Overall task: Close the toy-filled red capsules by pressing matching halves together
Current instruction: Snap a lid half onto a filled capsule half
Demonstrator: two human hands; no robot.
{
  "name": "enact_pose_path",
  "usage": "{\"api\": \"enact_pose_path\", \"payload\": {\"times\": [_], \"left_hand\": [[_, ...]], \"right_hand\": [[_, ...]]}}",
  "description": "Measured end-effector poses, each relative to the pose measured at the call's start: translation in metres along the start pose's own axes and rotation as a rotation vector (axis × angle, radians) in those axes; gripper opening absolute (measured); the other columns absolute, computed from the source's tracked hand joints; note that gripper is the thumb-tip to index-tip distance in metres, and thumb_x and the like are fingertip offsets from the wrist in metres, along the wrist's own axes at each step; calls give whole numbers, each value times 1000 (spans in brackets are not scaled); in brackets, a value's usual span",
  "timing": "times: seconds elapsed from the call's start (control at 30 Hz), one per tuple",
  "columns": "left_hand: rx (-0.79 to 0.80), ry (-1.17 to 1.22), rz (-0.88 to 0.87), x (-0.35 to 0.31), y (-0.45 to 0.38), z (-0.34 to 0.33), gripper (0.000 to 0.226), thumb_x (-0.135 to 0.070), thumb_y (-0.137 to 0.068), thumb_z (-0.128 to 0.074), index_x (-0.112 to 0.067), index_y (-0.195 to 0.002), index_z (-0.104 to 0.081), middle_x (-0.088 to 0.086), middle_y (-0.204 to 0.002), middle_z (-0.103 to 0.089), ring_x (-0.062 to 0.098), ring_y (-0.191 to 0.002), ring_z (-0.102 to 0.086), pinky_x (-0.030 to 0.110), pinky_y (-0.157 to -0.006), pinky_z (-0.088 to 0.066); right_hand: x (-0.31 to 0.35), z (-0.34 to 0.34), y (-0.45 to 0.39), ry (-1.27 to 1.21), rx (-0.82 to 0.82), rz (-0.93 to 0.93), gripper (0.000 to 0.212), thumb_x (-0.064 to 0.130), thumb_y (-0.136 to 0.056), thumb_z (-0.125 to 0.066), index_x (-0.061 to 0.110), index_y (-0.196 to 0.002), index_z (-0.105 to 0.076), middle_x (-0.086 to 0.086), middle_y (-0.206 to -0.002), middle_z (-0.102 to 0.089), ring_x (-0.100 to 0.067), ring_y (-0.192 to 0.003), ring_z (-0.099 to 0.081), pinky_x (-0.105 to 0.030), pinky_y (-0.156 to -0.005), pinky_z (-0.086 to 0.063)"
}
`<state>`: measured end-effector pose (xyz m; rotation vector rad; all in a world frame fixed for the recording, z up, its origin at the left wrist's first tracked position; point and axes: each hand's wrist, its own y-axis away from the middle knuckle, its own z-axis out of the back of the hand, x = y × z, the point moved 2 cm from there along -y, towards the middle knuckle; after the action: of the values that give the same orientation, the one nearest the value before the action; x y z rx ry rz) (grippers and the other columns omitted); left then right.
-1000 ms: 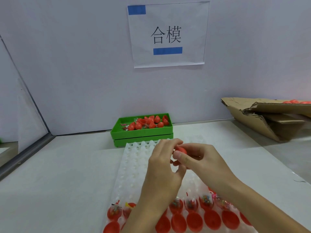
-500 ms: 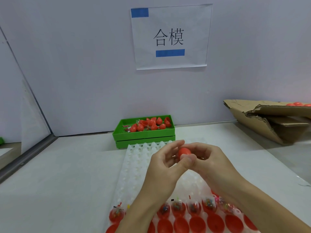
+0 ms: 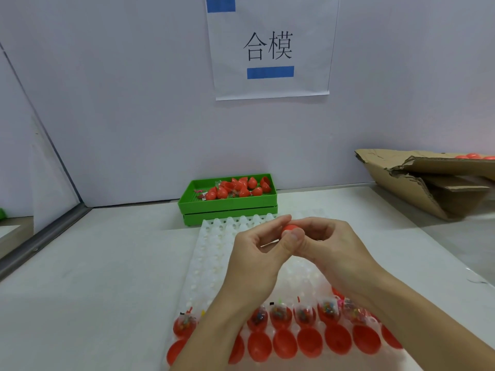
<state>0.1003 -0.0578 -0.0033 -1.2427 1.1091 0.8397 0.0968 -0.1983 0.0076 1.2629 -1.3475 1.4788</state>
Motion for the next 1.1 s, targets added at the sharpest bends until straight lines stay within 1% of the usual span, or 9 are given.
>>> {"api": "enact_pose_path", "payload": {"times": [0.2, 0.37, 0.47, 0.57, 0.67, 0.83, 0.93, 1.03, 1.1], "left_hand": [[0, 8, -16, 2, 0, -1, 49, -38, -80, -70, -16, -123, -68, 0, -107, -76, 15, -101, -72, 28, -86, -58], [5, -4, -51, -1, 0, -1, 39, -35, -79, -70, -18, -115, -72, 1, -104, -77, 16, -99, -73, 28, -84, -58], [60, -23, -72, -4, 1, 2, 40, -32, -81, -70, -16, -117, -70, 0, -106, -76, 15, -102, -71, 25, -85, -56], [125, -89, -102, -7, 2, 4, 43, -19, -84, -72, -15, -126, -65, -3, -115, -73, 12, -110, -68, 27, -94, -54], [117, -148, -128, -6, 2, 3, 45, -4, -87, -70, -14, -131, -62, -4, -118, -72, 10, -111, -67, 25, -93, -54], [75, -274, -182, -4, 2, 0, 44, -2, -92, -66, -19, -132, -61, -11, -116, -72, 3, -109, -67, 19, -91, -53], [30, -362, -216, -6, 3, -2, 41, -9, -93, -66, -27, -129, -64, -16, -121, -68, 0, -113, -62, 15, -86, -53], [-29, -415, -256, -10, 3, -3, 40, -14, -90, -71, -38, -121, -66, -25, -135, -52, -11, -123, -48, 8, -83, -50], [-38, -375, -255, -12, 3, -4, 34, -16, -87, -74, -37, -114, -68, -21, -125, -60, -4, -118, -54, 14, -84, -52]], "right_hand": [[-1, 0, 0, -11, 6, -2, 24, 33, -78, -77, 18, -98, -80, -8, -98, -78, -23, -98, -74, -32, -90, -59], [1, 0, 1, 1, 20, 9, 24, 34, -80, -75, 17, -97, -80, -7, -99, -78, -23, -99, -74, -32, -92, -58], [1, 1, -1, -26, -4, -7, 28, 33, -75, -78, 15, -96, -80, -9, -98, -78, -25, -97, -74, -30, -88, -59], [2, 2, -2, -139, -27, -27, 32, 31, -65, -81, 11, -91, -81, -13, -93, -78, -25, -91, -75, -25, -78, -58], [2, 2, -3, -176, -28, -26, 39, 32, -57, -84, 9, -88, -81, -14, -89, -77, -24, -86, -75, -27, -78, -57], [-1, 1, -4, -174, -78, -23, 41, 33, -52, -86, 9, -86, -81, -16, -87, -76, -28, -86, -74, -36, -85, -57], [-1, 1, -5, -215, -33, -44, 37, 31, -61, -84, 6, -87, -80, -17, -88, -75, -30, -88, -73, -36, -86, -58], [0, 0, -4, -338, 33, -118, 37, 30, -80, -73, -4, -94, -76, -21, -90, -71, -32, -92, -71, -37, -87, -60], [2, -4, -2, -410, 79, -191, 44, 36, -88, -66, -6, -97, -75, -25, -97, -71, -35, -98, -72, -33, -83, -60]]}}
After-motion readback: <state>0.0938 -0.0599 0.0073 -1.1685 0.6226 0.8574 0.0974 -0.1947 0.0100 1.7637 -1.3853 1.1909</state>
